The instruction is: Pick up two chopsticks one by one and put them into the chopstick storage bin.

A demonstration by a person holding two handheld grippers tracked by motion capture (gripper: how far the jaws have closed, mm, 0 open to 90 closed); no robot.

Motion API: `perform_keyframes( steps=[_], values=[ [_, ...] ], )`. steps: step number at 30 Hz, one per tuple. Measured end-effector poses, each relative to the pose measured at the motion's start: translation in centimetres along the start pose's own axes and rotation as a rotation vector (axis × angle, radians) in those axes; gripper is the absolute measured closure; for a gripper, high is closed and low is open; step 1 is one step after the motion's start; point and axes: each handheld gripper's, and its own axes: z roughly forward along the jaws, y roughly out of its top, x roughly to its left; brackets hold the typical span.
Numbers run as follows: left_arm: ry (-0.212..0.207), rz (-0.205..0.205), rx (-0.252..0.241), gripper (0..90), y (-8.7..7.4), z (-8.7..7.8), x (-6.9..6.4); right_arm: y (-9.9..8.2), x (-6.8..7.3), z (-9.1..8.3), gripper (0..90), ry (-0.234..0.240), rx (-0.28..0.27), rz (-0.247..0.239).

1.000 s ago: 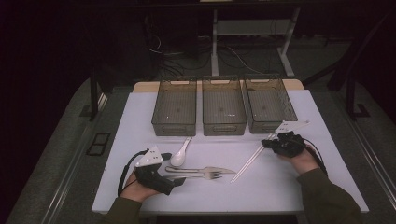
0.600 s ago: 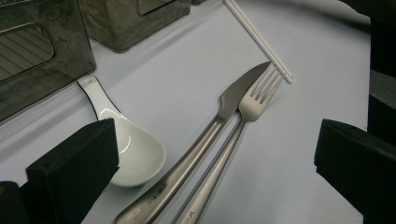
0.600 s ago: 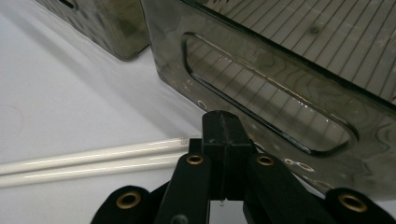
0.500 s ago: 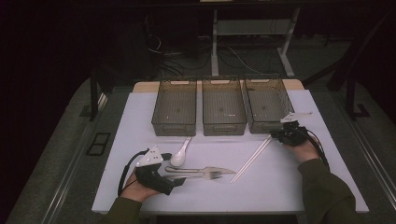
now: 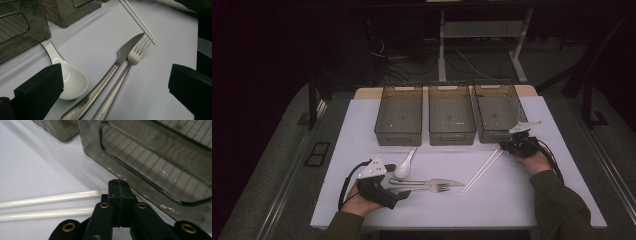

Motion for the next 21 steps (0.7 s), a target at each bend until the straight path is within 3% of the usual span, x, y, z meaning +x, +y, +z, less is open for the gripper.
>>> perform_keyframes(
  steps=[21],
  values=[
    [-0.002,0.003,0.001,0.0,0.0,0.0,-0.1,-1.6,-0.5,-1.8,89.7,-0.011,0.038,0.004]
  ],
)
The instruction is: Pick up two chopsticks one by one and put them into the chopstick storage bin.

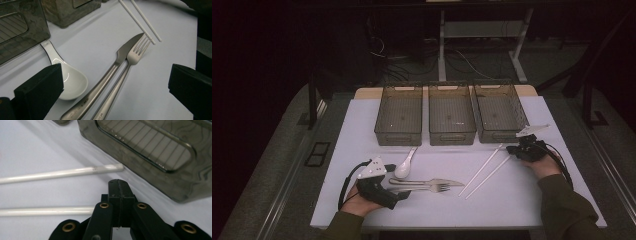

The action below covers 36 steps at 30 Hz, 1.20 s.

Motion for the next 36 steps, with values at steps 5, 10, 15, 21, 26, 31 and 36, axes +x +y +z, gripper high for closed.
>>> perform_keyframes(
  steps=[5,10,15,21,26,31,36],
  values=[
    [0.0,0.001,0.002,0.0,0.0,0.0,0.0,-0.6,-0.1,-0.5,89.7,0.001,0.016,0.002],
    [-0.001,0.002,0.005,0.0,0.0,0.0,0.0,-1.1,0.0,-1.0,89.7,0.004,0.024,-0.004],
    [-0.001,0.002,0.004,0.0,0.0,0.1,-0.1,-1.0,0.0,-1.3,89.7,0.008,0.001,0.002],
    [-0.003,0.001,0.001,0.0,0.0,0.2,0.0,1.0,0.5,-0.9,89.6,0.031,-0.073,0.003],
    [-0.001,0.001,0.004,0.0,0.0,0.0,0.0,1.5,0.9,-0.6,89.6,0.02,-0.062,-0.027],
    [-0.003,0.001,0.007,0.0,0.0,0.1,0.0,0.5,-0.6,-1.6,84.6,-0.002,-0.06,0.016],
    [-0.006,0.0,0.006,0.0,0.0,0.2,0.0,-0.6,-1.9,-2.1,79.7,0.001,-0.042,0.062]
  ],
)
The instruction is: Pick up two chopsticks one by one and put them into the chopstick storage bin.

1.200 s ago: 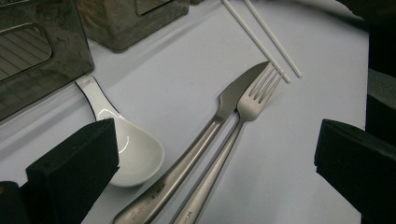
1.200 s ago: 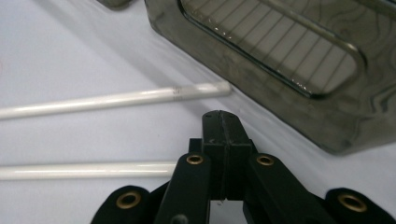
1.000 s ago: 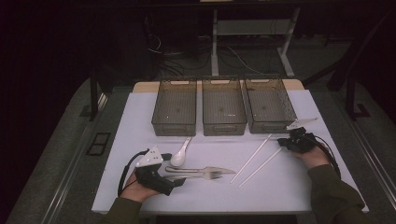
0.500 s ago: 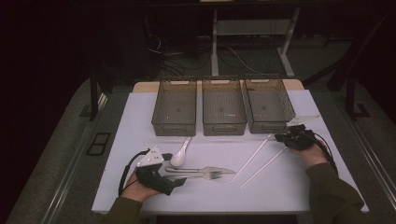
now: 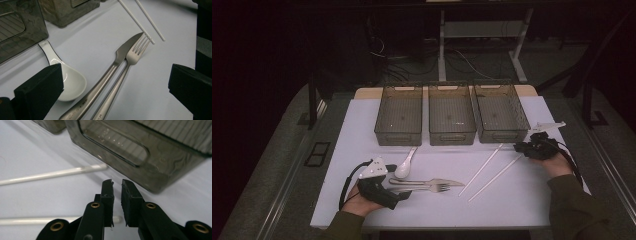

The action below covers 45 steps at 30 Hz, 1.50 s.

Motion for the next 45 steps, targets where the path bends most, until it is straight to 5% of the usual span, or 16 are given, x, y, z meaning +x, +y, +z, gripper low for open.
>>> perform_keyframes(
  steps=[8,24,36,41,45],
  values=[
    [0.0,0.001,0.002,0.0,0.0,-0.1,0.0,-0.6,-0.8,0.5,88.8,-0.018,0.044,0.009],
    [-0.002,-0.004,0.0,0.0,0.0,0.0,0.0,-1.2,-1.2,0.2,89.6,-0.007,0.026,0.006],
    [-0.003,0.0,0.004,0.0,0.0,-0.1,0.0,-1.4,-0.6,0.0,89.6,0.014,0.056,-0.043],
    [-0.002,-0.003,0.001,0.0,0.0,0.0,0.0,-0.7,-0.8,-0.1,87.0,0.04,-0.013,0.034],
    [-0.003,-0.002,0.002,0.0,0.0,0.0,0.0,-0.9,-0.6,0.2,81.2,0.062,0.017,0.042]
  ],
)
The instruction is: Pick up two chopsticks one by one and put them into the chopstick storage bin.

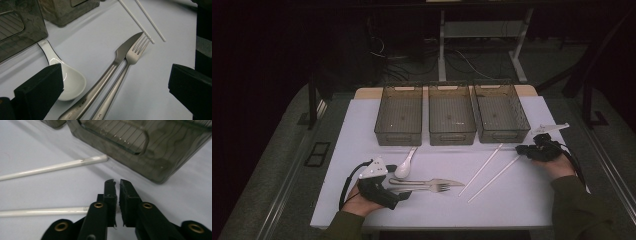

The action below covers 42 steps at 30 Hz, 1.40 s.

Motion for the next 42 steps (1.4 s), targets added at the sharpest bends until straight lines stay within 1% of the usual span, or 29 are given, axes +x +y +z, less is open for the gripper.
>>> perform_keyframes(
  steps=[2,6,7,8,12,14,19,21,22,23,28,29,30,31,33,37,38,39,42],
  values=[
    [0.0,0.0,0.001,0.0,0.0,0.0,0.0,-0.1,0.0,0.1,80.9,0.007,0.018,0.017],
    [0.0,0.002,0.002,0.0,0.0,-0.1,0.0,-0.3,-0.2,-0.1,79.7,0.019,0.026,0.028],
    [0.0,0.001,0.002,0.0,0.0,-0.1,0.0,-0.4,-0.2,-0.1,78.4,0.033,0.036,0.036],
    [0.0,0.0,0.002,0.0,0.0,-0.1,0.0,-0.5,-0.2,-0.1,77.3,0.035,0.043,0.04],
    [0.0,0.0,0.001,0.0,0.0,-0.1,0.0,-0.9,0.1,-0.5,77.0,0.038,0.06,0.034],
    [0.0,0.0,0.003,0.0,0.0,0.0,0.0,-1.3,0.1,-0.8,76.9,0.046,0.055,0.037],
    [0.002,0.002,0.001,0.0,0.0,0.0,-0.1,-2.0,0.2,-1.5,76.2,0.044,0.053,0.042],
    [0.002,0.001,0.002,0.0,0.0,0.0,-0.1,-2.5,0.4,-2.1,76.2,0.052,0.05,0.035],
    [0.002,0.001,0.002,0.0,0.0,0.0,-0.1,-2.5,0.4,-2.1,76.2,0.052,0.05,0.035],
    [0.001,0.001,0.002,0.0,0.0,0.0,-0.1,-2.9,0.6,-2.4,76.2,0.051,0.057,0.027],
    [0.0,0.002,0.002,0.0,0.1,0.0,-0.1,-3.5,0.9,-3.0,74.8,0.044,0.052,0.014],
    [0.0,0.003,0.001,0.0,0.1,0.0,-0.1,-3.4,1.1,-3.5,73.1,0.061,0.029,-0.001],
    [0.002,0.008,0.0,0.0,0.1,0.0,-0.1,-3.4,1.1,-3.5,73.1,0.061,0.029,-0.001],
    [0.003,0.006,-0.001,0.0,0.1,0.0,-0.1,-3.3,1.6,-3.9,70.5,0.086,0.018,-0.027],
    [0.002,0.001,0.002,0.0,0.1,0.0,-0.1,-3.2,2.4,-4.2,68.6,0.121,0.012,-0.073],
    [-0.001,-0.002,-0.001,0.0,0.1,0.1,-0.1,-3.3,4.9,-4.3,65.8,0.196,0.003,-0.18],
    [-0.002,0.006,0.005,0.0,0.1,0.0,-0.1,-3.3,5.5,-4.3,65.5,0.218,-0.001,-0.21],
    [-0.003,0.004,0.004,0.0,0.1,0.0,-0.1,-3.3,6.3,-4.2,65.4,0.238,-0.007,-0.236],
    [-0.003,0.004,0.004,0.0,0.1,0.1,-0.2,-3.1,8.6,-3.7,64.7,0.317,-0.011,-0.313]
  ],
)
